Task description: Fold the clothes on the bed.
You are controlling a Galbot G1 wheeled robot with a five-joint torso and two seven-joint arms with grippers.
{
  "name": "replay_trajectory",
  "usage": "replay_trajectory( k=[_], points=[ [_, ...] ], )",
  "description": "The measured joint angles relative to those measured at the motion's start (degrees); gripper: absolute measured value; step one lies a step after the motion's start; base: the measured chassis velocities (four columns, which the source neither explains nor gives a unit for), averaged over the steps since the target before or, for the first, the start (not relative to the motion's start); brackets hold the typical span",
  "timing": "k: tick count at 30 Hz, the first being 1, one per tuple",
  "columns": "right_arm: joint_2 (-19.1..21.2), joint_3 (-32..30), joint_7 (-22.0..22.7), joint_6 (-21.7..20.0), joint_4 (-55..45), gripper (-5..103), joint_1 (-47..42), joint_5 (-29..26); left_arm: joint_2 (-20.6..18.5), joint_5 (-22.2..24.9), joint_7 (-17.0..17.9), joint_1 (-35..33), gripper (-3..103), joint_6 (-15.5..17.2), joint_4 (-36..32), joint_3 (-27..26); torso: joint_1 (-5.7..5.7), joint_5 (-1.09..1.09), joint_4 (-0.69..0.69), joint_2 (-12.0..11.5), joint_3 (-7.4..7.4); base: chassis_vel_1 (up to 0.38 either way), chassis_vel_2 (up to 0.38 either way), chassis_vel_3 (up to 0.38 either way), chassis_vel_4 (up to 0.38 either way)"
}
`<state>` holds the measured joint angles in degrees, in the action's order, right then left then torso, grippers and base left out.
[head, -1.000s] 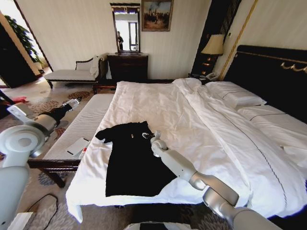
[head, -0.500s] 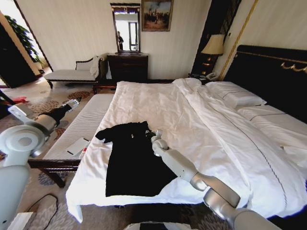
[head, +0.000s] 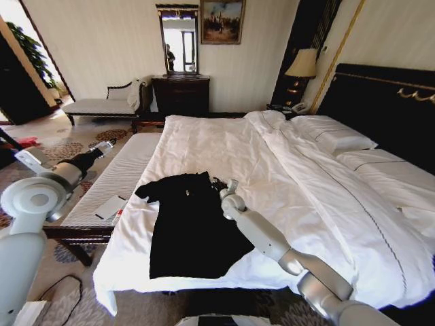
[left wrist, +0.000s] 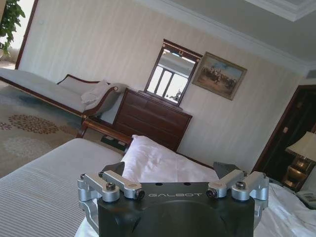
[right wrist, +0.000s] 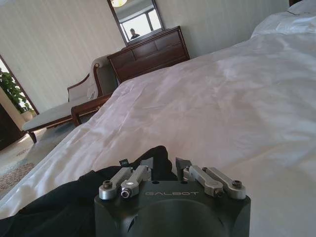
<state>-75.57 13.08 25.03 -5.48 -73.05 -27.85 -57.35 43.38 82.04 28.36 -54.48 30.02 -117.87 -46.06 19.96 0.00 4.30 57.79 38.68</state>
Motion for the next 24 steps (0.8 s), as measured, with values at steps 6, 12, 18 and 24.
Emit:
replay_trajectory(
  k=[6, 12, 18, 24],
  points=[
    [0.05, 1.52, 1.01, -0.99, 0.28, 44, 0.26, -0.58, 0.08, -0.02, 0.17, -0.78, 100, 0.02, -0.99, -0.44, 0.00, 0.00, 0.01, 0.00, 0.00, 0.000, 0.000, 0.000, 0.000],
    [-0.49, 2.71, 4.26, -2.93, 0.28, 66, 1.09, -1.67, 0.70, -0.02, 0.21, -1.19, 100, 0.04, -1.73, -0.57, 0.00, 0.00, 0.00, 0.00, 0.00, 0.000, 0.000, 0.000, 0.000],
    [0.09, 3.47, 4.70, -5.67, -1.08, 88, 0.90, -3.26, -0.09, 0.12, 0.21, -1.01, 100, 0.05, -1.68, -0.57, 0.00, 0.00, 0.03, 0.00, 0.00, 0.000, 0.000, 0.000, 0.000],
    [-0.82, 3.75, 8.29, -8.04, -1.65, 100, 0.66, -7.11, -0.29, 0.37, 0.21, -0.97, 100, 0.07, -2.15, -0.60, 0.00, 0.00, 0.01, 0.00, 0.00, 0.000, 0.000, 0.000, 0.000]
  ],
)
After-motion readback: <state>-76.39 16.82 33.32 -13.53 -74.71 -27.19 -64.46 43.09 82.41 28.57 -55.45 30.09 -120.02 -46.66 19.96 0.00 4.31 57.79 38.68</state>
